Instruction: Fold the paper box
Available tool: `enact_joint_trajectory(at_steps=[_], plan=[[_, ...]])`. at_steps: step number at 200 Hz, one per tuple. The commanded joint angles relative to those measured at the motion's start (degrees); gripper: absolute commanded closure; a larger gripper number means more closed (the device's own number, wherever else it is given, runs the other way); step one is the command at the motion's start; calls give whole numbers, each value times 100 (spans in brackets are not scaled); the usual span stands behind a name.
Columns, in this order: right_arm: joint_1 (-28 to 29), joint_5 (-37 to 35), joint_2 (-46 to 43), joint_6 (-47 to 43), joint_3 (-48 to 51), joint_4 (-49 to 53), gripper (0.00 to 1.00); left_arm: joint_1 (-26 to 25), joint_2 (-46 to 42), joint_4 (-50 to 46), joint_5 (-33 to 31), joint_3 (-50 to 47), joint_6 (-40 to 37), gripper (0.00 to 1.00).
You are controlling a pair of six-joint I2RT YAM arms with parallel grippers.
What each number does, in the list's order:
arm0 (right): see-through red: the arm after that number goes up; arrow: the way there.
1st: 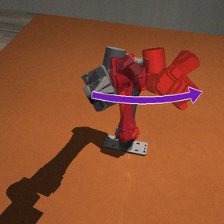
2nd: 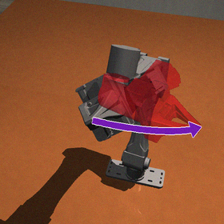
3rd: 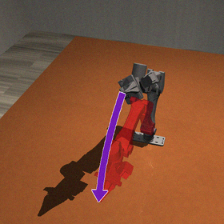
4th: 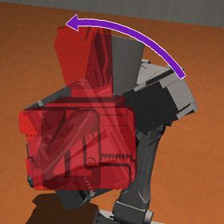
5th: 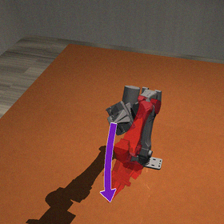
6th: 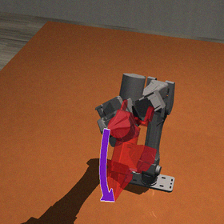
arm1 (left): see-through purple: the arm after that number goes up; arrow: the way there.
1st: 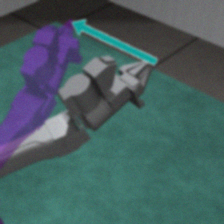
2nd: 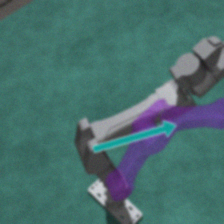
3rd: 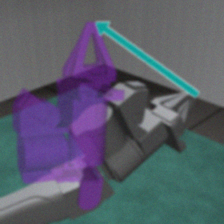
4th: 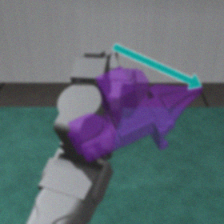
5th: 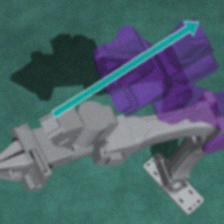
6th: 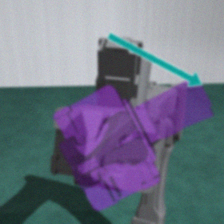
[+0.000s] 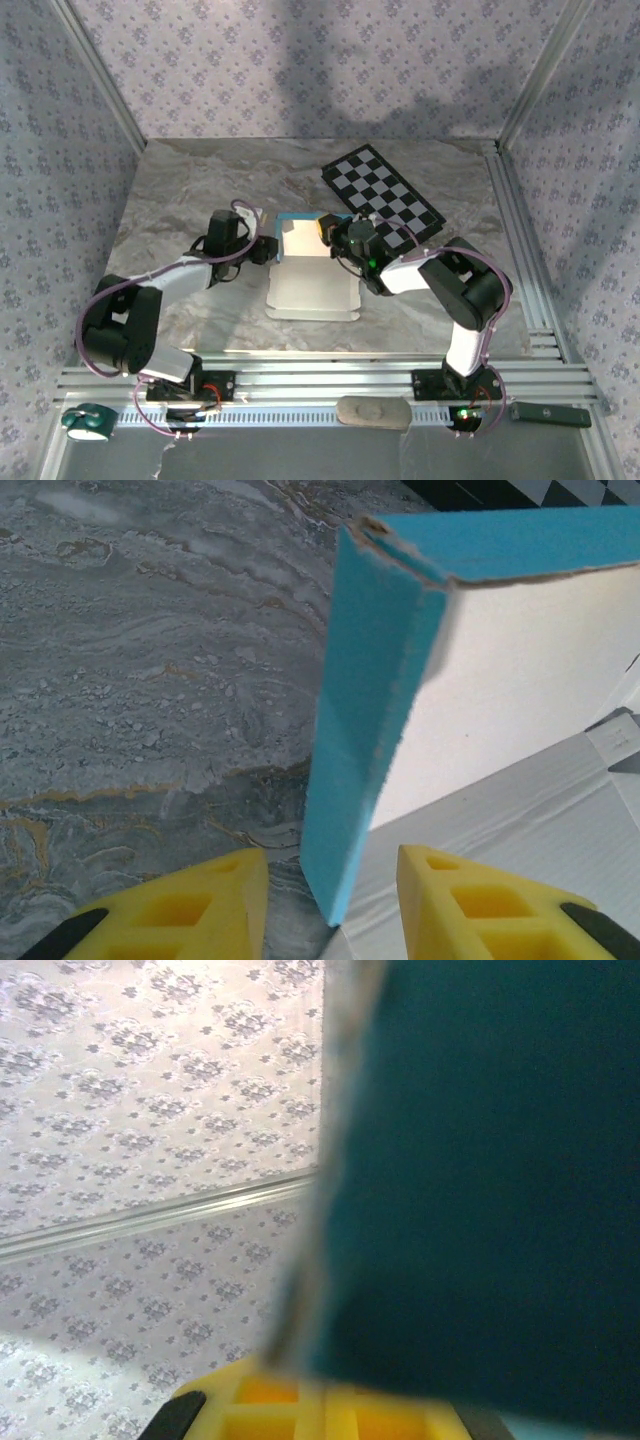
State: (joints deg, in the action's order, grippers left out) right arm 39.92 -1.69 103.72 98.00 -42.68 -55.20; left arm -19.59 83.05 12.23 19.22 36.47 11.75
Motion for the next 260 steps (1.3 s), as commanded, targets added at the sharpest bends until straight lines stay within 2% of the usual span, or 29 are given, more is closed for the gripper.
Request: enact_joint_trajectory(at_steps=[1, 22, 69, 104, 129, 162, 228, 260], plan=[[-156, 397, 69, -178, -210, 435, 100, 114, 12, 424, 775, 76, -238, 59], [-262, 604, 111, -236, -276, 471, 100, 121, -87, 730, 1010, -150, -287, 57], [-363, 811, 155, -301, -412, 448, 100, 123, 64, 711, 588, -70, -239, 63], [-346, 846, 227, -242, -427, 405, 100, 135, 289, 703, 797, 139, -225, 65], [-345, 840, 207, -246, -413, 411, 100, 131, 407, 703, 678, 187, -199, 65], [-337, 834, 210, -242, -417, 397, 100, 131, 522, 692, 661, 291, -164, 75], [-323, 837, 245, -219, -447, 370, 100, 18, 695, 704, 653, 414, -155, 82], [-310, 824, 246, -220, -463, 370, 100, -66, 761, 676, 613, 475, -168, 90]])
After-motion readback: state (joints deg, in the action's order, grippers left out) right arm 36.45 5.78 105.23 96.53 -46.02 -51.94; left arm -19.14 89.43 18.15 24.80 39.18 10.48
